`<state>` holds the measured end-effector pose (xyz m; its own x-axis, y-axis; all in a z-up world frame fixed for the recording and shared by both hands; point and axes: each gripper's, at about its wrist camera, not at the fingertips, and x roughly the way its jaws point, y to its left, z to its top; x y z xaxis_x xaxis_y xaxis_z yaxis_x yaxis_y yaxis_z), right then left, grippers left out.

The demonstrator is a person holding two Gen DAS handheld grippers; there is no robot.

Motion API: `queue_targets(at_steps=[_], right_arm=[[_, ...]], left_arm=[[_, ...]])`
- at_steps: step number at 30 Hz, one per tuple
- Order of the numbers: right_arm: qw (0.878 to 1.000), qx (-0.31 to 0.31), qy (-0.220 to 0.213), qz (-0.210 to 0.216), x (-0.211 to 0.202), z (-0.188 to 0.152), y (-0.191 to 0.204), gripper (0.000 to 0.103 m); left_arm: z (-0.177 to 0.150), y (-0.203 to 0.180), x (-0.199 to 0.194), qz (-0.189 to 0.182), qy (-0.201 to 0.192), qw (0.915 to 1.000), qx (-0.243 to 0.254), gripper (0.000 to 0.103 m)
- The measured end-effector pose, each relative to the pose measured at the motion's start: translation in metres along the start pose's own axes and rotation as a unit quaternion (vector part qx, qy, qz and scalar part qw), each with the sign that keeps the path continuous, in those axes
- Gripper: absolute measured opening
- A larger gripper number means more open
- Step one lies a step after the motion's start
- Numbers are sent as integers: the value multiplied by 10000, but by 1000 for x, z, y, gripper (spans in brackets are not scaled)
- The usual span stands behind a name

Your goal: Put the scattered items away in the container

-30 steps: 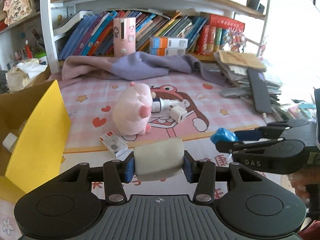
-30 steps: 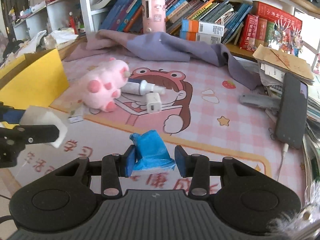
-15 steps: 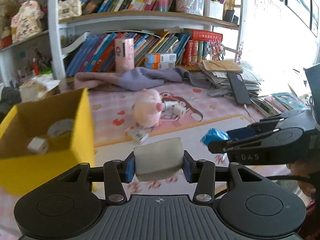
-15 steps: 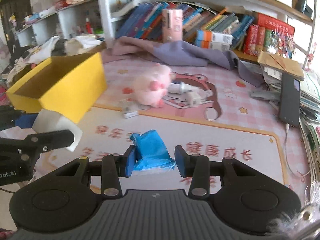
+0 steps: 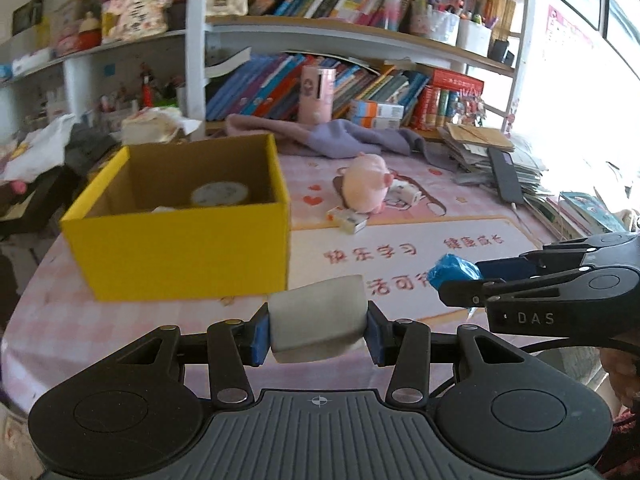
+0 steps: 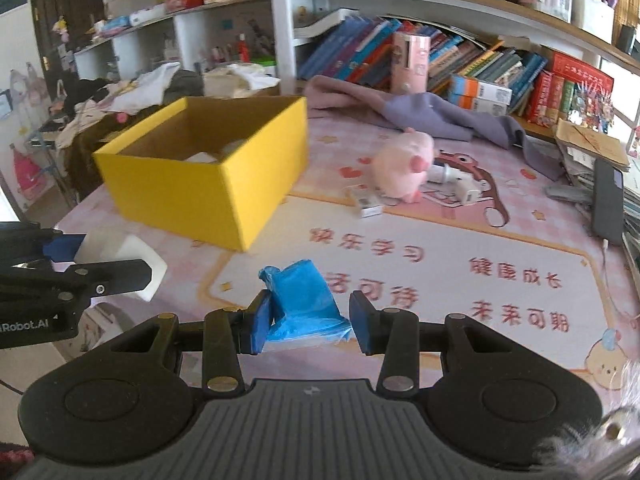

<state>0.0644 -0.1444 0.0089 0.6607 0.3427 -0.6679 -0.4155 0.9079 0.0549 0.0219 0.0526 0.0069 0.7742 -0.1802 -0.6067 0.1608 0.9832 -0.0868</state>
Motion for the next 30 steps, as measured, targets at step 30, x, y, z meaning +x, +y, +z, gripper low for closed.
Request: queue_targets(at_steps=[30], right_arm=[[9947, -804, 42, 638, -11, -7, 99, 39]], left_arm=[[-36, 58, -60, 673, -266, 9952, -666, 44]])
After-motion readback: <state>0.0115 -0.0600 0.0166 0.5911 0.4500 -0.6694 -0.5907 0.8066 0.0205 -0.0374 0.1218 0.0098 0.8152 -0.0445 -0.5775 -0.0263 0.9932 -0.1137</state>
